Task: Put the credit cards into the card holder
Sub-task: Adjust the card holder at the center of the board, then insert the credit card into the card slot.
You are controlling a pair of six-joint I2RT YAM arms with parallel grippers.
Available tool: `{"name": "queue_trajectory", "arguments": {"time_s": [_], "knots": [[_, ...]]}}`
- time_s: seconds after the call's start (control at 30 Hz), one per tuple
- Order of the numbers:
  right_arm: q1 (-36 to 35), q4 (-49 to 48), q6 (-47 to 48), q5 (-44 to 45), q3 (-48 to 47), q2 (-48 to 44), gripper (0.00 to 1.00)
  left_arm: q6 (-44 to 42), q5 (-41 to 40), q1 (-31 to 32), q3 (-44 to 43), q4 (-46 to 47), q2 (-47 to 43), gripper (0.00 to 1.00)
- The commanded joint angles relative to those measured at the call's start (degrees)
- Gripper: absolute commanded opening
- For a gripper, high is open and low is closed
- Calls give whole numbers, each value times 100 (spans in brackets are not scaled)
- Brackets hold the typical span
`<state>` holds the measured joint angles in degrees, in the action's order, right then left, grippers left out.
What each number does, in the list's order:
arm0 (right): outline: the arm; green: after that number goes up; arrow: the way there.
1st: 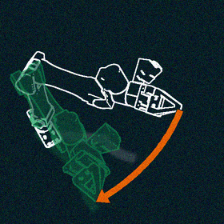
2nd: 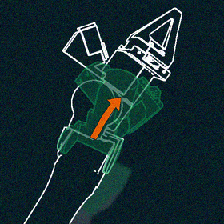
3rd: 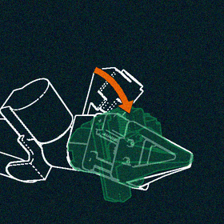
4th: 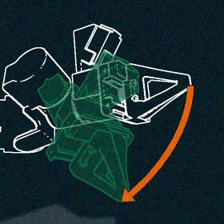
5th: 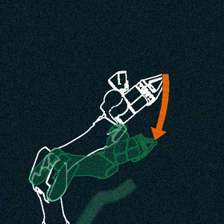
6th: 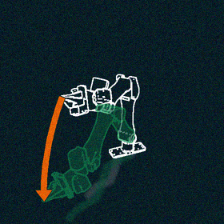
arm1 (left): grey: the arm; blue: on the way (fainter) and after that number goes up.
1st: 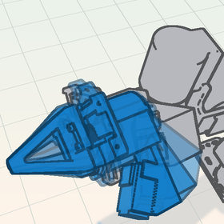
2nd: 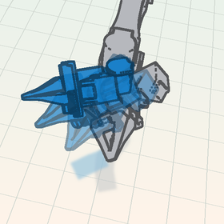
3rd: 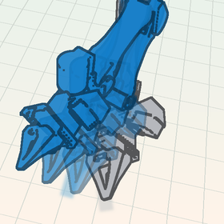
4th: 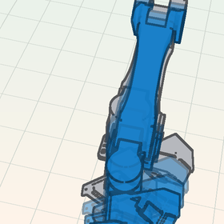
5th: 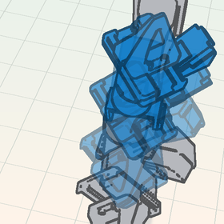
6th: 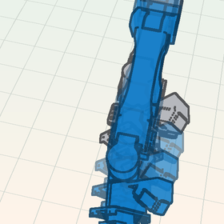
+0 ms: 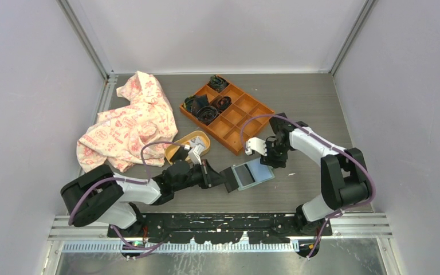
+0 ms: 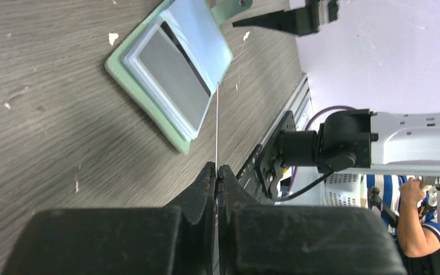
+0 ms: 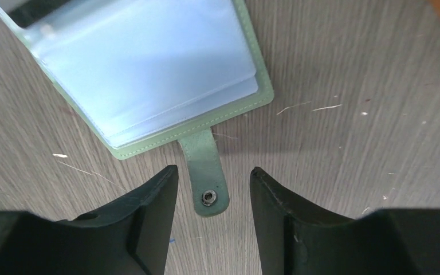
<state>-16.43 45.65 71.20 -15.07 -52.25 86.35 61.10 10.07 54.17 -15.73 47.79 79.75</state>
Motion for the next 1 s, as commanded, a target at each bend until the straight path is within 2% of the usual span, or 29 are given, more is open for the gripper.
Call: {"name": "queue_trajectory", "arguments": {"time_s": [0.0, 0.3, 0.5, 0.83, 0.97], "knots": [[-59, -274, 509, 545, 132, 95, 54, 178, -277, 47, -519, -136, 175, 0], [-770, -316, 631, 405, 248, 275, 44, 245, -290, 58, -797, -215, 524, 0], [-1250, -269, 536, -36, 255, 223, 38, 307, -268, 58, -722, 30, 676, 0], [-1513, -444, -65, -386, 125, -36, 41, 198, -590, 27, -558, 85, 578, 0], [-1456, -637, -268, -376, 168, -205, 46, 78, -501, -357, -375, 153, 484, 0]]}}
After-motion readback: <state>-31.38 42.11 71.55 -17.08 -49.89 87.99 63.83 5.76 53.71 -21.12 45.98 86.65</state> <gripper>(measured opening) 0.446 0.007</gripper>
